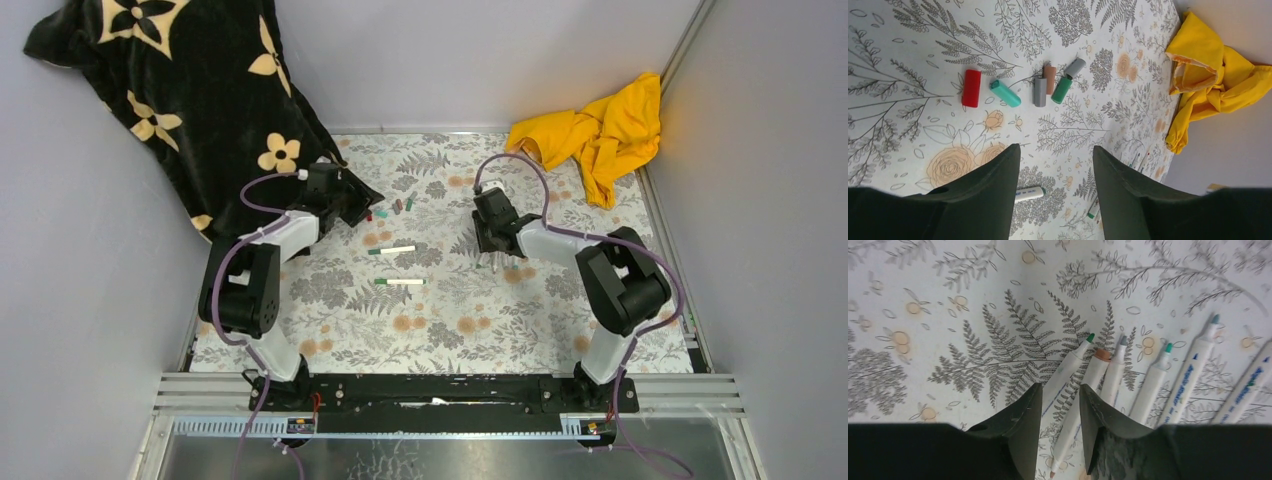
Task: Open the pen caps
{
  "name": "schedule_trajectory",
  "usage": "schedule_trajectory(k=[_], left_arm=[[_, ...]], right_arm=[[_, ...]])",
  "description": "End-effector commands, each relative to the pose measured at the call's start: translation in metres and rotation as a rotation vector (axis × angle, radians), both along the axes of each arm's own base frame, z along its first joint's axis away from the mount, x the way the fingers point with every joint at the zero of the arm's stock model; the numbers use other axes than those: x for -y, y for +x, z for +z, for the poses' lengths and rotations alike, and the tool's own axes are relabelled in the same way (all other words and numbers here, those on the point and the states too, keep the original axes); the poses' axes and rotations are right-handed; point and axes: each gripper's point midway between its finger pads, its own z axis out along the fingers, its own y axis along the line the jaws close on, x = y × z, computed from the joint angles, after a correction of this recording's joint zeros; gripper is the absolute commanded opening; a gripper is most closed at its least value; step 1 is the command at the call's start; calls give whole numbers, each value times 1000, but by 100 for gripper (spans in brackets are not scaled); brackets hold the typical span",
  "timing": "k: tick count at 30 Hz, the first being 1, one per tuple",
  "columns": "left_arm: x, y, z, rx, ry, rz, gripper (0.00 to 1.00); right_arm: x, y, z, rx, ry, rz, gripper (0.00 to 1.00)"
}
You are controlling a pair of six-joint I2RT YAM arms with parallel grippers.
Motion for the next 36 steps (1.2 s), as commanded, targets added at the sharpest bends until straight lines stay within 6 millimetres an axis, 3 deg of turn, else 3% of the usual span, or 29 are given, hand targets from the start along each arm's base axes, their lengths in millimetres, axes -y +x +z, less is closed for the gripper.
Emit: schedule_trajectory(k=[1, 6, 15, 21, 27, 36], left_arm=[[-2, -6, 15, 51, 3, 27, 63], [-7, -23, 25, 85, -16, 56, 68], [-18, -49, 68, 227, -37, 100, 90], [-26, -71, 72, 221, -29, 126, 93], [-31, -93, 81, 263, -99, 183, 92], [-30, -104, 86, 282, -135, 179, 92]], right_arm=[[-19, 19, 70, 185, 61, 138, 40], [-63, 15, 105, 219, 118, 410, 43], [-135, 8, 105, 106, 172, 706, 44], [-173, 6, 89, 34, 169, 811, 46], [-201, -6, 55, -21, 88, 884, 47], [-204, 0, 29, -33, -4, 894, 48]])
